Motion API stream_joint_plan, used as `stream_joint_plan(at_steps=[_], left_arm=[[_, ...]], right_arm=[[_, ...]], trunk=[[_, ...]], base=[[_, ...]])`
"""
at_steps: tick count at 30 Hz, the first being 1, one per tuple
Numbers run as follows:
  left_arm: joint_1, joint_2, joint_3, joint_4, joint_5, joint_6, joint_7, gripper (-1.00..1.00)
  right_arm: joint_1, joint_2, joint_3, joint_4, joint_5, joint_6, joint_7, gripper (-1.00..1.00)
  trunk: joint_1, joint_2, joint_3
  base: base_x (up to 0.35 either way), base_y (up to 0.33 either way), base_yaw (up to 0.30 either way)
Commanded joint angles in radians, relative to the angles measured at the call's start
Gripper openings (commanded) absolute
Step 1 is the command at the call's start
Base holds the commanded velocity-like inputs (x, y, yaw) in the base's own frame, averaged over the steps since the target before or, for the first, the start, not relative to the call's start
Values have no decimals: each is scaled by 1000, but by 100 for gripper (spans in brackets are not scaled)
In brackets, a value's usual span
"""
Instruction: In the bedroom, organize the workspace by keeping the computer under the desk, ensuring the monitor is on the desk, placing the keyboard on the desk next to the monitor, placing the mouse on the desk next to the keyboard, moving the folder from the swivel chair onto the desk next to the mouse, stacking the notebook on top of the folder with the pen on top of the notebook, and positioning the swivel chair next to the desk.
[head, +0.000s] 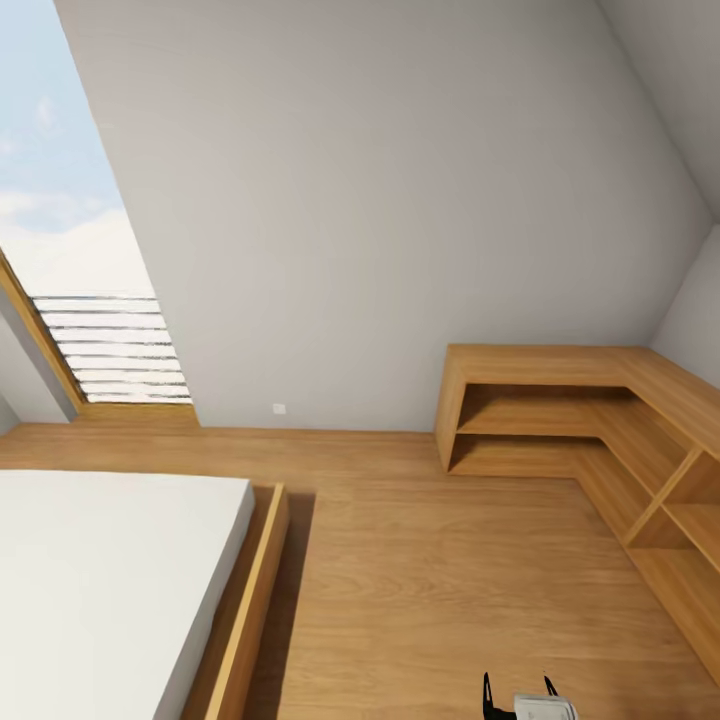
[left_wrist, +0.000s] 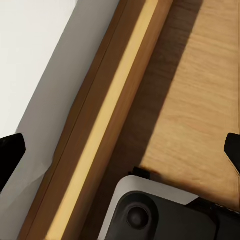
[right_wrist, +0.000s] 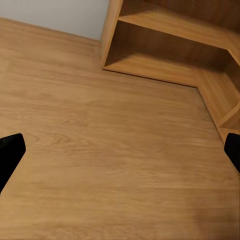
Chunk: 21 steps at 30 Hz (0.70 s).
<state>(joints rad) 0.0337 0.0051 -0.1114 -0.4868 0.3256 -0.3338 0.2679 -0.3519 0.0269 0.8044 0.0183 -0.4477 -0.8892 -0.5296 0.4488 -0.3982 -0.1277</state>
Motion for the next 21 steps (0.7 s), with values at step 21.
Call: stream_joint_plan(at_steps=[21], left_arm=[[0, 1, -8, -1, 7, -2, 8, 100]], right_arm=[[-1, 1, 9, 3, 0, -2, -5, 100]], trunk=[[1, -2, -2]], base=[[323, 0, 0]])
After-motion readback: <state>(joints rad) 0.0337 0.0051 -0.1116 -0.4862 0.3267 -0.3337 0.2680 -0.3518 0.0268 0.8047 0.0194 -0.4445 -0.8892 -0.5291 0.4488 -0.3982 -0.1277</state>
